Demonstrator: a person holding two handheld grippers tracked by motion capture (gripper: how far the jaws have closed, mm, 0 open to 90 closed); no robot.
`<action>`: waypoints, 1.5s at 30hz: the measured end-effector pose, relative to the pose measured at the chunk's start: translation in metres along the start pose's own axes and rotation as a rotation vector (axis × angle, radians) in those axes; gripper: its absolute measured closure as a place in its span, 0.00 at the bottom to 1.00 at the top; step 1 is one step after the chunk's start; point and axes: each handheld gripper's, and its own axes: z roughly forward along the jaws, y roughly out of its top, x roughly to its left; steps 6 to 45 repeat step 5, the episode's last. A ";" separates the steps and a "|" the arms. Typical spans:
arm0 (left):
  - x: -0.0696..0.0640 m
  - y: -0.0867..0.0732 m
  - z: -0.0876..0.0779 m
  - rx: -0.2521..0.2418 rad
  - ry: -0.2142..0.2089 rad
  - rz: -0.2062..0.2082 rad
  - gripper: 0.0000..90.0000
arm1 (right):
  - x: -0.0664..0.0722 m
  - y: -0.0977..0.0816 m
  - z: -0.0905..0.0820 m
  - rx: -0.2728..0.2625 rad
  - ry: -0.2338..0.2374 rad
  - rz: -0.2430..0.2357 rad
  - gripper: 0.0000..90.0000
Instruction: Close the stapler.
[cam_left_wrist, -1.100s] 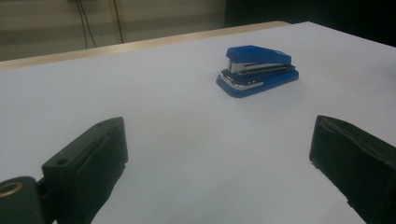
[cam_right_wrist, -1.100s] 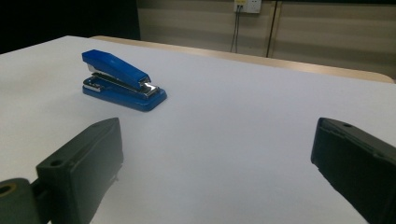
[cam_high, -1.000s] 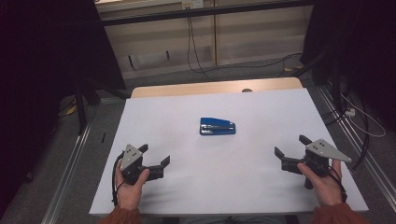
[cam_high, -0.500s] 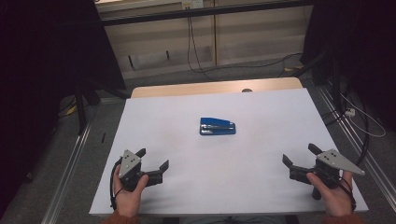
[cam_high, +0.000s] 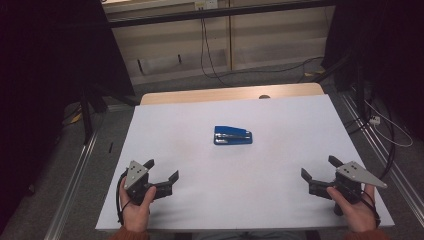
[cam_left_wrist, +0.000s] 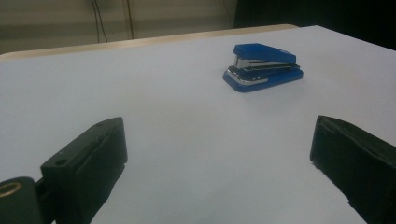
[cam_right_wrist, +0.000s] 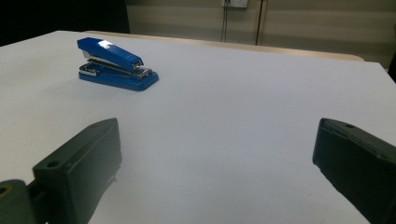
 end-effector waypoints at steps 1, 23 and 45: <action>0.000 0.000 0.000 0.001 -0.001 0.003 0.04 | 0.000 0.000 0.000 -0.005 0.002 0.003 0.01; 0.000 0.000 0.001 0.005 -0.008 0.007 0.05 | 0.000 0.001 0.003 0.002 0.005 0.001 0.01; 0.000 0.000 0.001 0.005 -0.008 0.007 0.05 | 0.000 0.001 0.003 0.002 0.005 0.001 0.01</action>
